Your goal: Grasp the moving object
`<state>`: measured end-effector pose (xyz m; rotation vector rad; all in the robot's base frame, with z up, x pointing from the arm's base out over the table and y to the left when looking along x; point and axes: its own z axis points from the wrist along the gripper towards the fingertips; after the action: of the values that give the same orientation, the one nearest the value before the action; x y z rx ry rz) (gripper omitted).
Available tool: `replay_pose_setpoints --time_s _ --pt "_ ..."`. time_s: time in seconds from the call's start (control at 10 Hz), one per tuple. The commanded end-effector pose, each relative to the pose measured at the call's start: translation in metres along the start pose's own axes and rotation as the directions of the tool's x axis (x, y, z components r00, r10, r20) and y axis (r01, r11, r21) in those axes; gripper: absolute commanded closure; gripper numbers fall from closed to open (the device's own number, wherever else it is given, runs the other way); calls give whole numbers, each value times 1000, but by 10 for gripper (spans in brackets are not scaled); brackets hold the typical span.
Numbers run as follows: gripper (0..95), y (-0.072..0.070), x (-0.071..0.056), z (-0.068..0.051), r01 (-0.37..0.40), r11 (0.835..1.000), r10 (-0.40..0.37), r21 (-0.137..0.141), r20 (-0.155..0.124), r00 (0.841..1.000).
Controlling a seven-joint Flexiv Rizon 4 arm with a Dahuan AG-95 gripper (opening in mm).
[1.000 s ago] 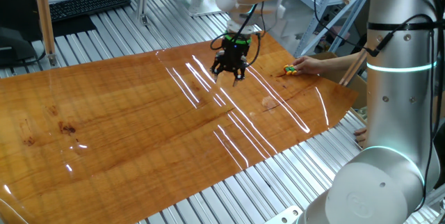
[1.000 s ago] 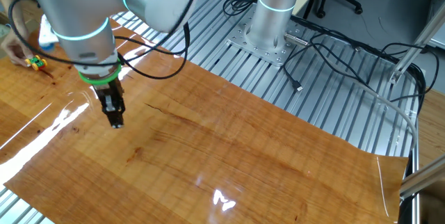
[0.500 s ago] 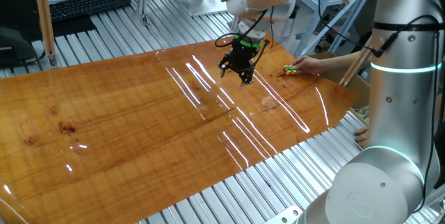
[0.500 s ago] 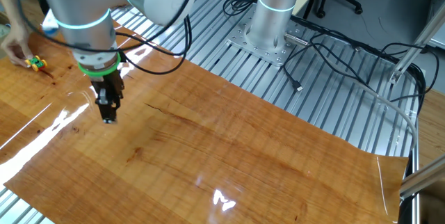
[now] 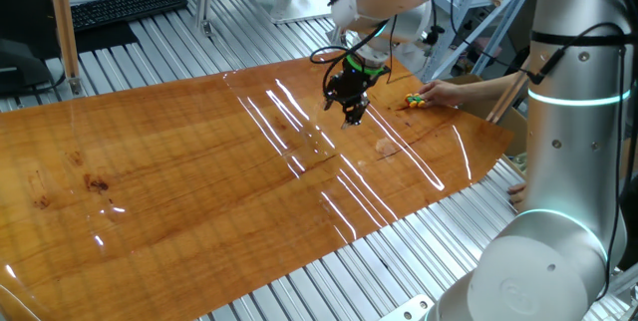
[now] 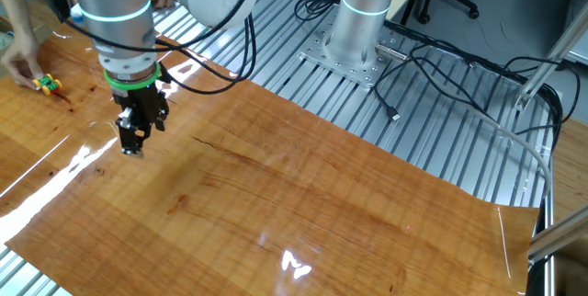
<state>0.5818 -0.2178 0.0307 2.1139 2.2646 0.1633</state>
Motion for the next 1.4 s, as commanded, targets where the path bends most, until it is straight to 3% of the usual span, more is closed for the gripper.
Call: replay_pose_setpoints --time_s 0.1,0.8,1.4 --pt "380 0 -7 10 -83 996 84 -28 11 996" --pt "380 -1 -9 22 -108 994 108 1 4 994" --pt "380 -1 -10 29 -105 994 105 3 -18 994"
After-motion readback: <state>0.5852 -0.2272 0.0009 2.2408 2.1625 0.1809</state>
